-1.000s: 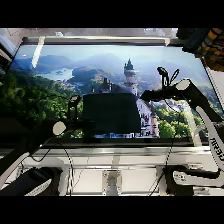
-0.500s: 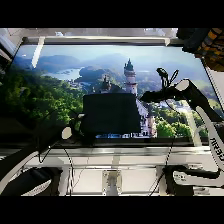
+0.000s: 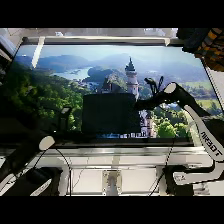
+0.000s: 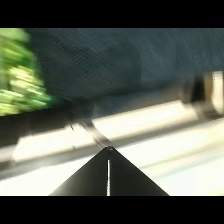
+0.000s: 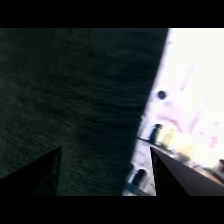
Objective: Fold the clothes and pants, and hang the long-sleeved shirts on hangers.
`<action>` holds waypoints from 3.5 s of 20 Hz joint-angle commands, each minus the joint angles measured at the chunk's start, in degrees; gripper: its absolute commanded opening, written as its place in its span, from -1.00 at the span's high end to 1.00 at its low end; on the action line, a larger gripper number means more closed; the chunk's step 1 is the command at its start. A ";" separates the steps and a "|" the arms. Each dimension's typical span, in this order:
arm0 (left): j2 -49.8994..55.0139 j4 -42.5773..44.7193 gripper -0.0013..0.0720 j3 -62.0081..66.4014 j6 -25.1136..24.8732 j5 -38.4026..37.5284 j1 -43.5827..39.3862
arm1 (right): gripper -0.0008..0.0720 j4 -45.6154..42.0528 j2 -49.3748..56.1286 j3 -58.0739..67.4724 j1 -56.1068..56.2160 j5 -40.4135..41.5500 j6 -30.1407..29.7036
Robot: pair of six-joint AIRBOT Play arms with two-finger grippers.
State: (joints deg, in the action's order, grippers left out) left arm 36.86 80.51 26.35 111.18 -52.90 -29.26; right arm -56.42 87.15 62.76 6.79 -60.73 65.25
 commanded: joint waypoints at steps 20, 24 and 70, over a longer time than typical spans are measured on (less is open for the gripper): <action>4.92 20.02 0.91 -0.15 7.98 -2.23 9.49 | 0.88 -36.76 2.36 10.84 -36.52 -11.39 13.16; 4.94 20.02 0.91 -0.15 7.98 2.64 9.49 | 0.88 -38.47 0.92 10.84 -59.95 -13.75 13.09; 5.03 19.74 0.91 -0.15 8.00 10.47 9.46 | 0.88 -29.09 -26.51 -21.31 14.08 -25.35 28.83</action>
State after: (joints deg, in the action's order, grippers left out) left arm 41.87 100.25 26.20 119.20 -42.44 -19.81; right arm -85.89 60.69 41.56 20.71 -86.78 93.93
